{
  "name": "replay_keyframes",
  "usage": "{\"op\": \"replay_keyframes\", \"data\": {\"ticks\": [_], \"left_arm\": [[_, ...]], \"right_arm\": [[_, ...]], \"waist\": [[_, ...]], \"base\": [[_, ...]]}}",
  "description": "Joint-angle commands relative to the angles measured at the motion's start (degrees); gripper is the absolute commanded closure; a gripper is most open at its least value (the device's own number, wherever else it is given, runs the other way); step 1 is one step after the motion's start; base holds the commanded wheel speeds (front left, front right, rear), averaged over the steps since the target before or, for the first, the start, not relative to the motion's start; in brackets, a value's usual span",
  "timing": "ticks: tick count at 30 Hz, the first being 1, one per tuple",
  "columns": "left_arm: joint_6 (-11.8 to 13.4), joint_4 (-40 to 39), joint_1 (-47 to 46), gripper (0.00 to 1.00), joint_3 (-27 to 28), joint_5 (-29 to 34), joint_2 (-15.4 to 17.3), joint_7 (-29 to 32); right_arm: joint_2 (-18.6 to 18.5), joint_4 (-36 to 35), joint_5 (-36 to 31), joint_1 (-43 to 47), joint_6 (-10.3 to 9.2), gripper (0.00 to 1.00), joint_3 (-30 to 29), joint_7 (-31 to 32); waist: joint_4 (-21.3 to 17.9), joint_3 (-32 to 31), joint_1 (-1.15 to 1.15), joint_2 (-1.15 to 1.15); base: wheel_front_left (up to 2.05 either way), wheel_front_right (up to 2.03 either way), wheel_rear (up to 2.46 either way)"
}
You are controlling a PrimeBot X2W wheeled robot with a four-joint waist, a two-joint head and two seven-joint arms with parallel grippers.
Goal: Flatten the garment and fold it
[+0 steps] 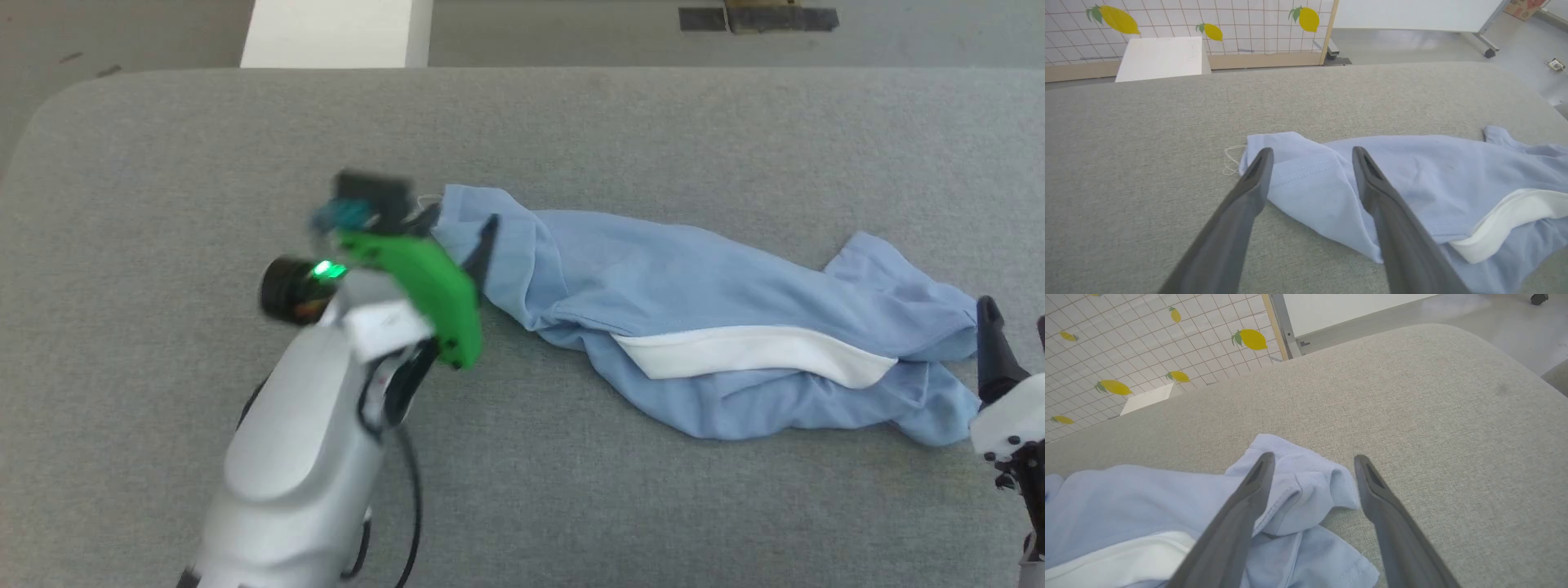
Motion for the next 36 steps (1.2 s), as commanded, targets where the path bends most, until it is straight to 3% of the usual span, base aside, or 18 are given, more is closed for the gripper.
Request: {"op": "replay_keyframes", "data": {"ticks": [1, 8, 16, 17, 18, 19, 25, 26, 36], "left_arm": [[-0.5, 1.7, -2.5, 0.00, -1.3, -0.1, -0.4, 3.7], [-2.4, 7.6, -10.7, 0.00, -9.1, 0.7, -0.9, 24.4], [-1.3, 10.2, -12.1, 0.00, -11.9, 3.0, 1.3, 32.0], [-1.1, 10.2, -12.0, 0.15, -11.9, 2.9, 1.3, 32.3], [-0.9, 10.1, -11.9, 0.64, -11.7, 2.7, 1.2, 32.1], [-0.9, 10.0, -11.7, 1.00, -11.7, 2.4, 1.1, 32.1], [-1.0, 8.1, -10.8, 1.00, -9.7, -0.8, -0.2, 29.4], [0.8, 4.5, -9.1, 1.00, -4.1, -6.0, -1.4, 23.7], [7.5, -0.7, 6.6, 1.00, 9.3, -14.8, 0.0, 15.2]], "right_arm": [[0.1, 0.1, -0.3, -0.8, -0.08, 0.00, 0.4, 0.0], [0.1, 0.8, -0.3, -1.2, -0.08, 0.00, 0.4, -0.4], [0.1, 1.7, -0.2, -1.6, -0.08, 0.00, 0.4, -1.2], [0.1, 1.8, -0.3, -1.6, -0.08, 0.00, 0.5, -1.2], [0.1, 1.8, -0.3, -1.6, -0.08, 0.00, 0.6, -1.2], [0.1, 1.9, -0.3, -1.6, -0.08, 0.00, 0.7, -1.2], [0.1, 2.3, -0.7, -1.9, -0.08, 0.00, 0.9, -1.1], [0.1, 2.7, -1.0, -1.4, -0.08, 0.00, 0.8, -0.9], [0.1, 2.6, -1.7, -0.8, -0.08, 0.00, 1.4, -0.1]], "waist": [[-0.9, 0.9, 0.00, 0.00], [-2.7, 3.0, 0.00, 0.00], [-3.5, 3.8, 0.00, 0.00], [-3.4, 3.8, 0.00, 0.00], [-3.3, 3.8, 0.00, 0.00], [-3.1, 3.8, 0.00, 0.00], [-1.4, 3.3, 0.00, 0.00], [0.8, 2.2, 0.00, 0.00], [4.7, 0.4, 0.00, 0.00]], "base": [[0.00, 0.00, 0.00], [0.00, 0.00, 0.00], [0.00, 0.00, 0.00], [0.00, 0.00, 0.00], [0.00, 0.00, 0.00], [0.00, 0.00, 0.00], [0.00, 0.00, 0.00], [0.00, 0.00, 0.00], [0.00, 0.00, 0.00]]}}
